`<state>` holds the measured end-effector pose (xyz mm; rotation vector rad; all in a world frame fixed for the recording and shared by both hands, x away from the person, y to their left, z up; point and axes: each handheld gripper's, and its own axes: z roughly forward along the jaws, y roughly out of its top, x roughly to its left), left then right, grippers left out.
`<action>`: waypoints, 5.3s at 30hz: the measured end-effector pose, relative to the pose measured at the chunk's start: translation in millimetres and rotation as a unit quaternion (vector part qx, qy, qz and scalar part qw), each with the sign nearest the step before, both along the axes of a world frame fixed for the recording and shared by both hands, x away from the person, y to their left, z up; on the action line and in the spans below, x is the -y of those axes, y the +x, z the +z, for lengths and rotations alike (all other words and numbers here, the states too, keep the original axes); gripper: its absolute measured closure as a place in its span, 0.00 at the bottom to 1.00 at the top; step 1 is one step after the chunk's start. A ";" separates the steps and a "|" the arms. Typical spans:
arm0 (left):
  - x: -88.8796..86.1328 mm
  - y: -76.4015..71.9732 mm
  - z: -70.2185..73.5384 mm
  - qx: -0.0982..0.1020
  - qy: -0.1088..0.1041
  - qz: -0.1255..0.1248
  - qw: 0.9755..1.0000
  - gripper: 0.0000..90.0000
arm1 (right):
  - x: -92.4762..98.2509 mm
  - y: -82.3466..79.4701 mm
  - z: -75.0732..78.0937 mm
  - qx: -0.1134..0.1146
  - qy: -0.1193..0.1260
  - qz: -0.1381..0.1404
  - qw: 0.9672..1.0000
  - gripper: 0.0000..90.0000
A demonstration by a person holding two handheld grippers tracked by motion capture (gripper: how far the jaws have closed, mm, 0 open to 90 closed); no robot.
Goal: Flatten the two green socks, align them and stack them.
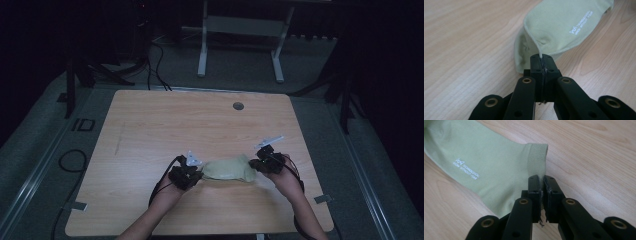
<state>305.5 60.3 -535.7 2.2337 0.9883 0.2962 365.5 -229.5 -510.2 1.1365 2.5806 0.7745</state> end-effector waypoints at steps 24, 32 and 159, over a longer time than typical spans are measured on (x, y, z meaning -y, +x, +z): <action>-16.1 7.2 15.0 0.007 -0.018 0.027 0.999 0.71 | 0.3 1.7 -8.3 -0.017 0.001 -0.012 1.000 0.79; 5.2 6.3 24.9 0.031 -0.002 -0.016 0.999 0.95 | -6.5 -6.2 6.9 0.004 0.026 0.002 1.000 0.87; -118.1 -17.7 -23.0 0.065 -0.048 0.134 0.988 0.06 | 73.1 -35.2 -32.7 0.078 0.081 -0.068 0.991 0.15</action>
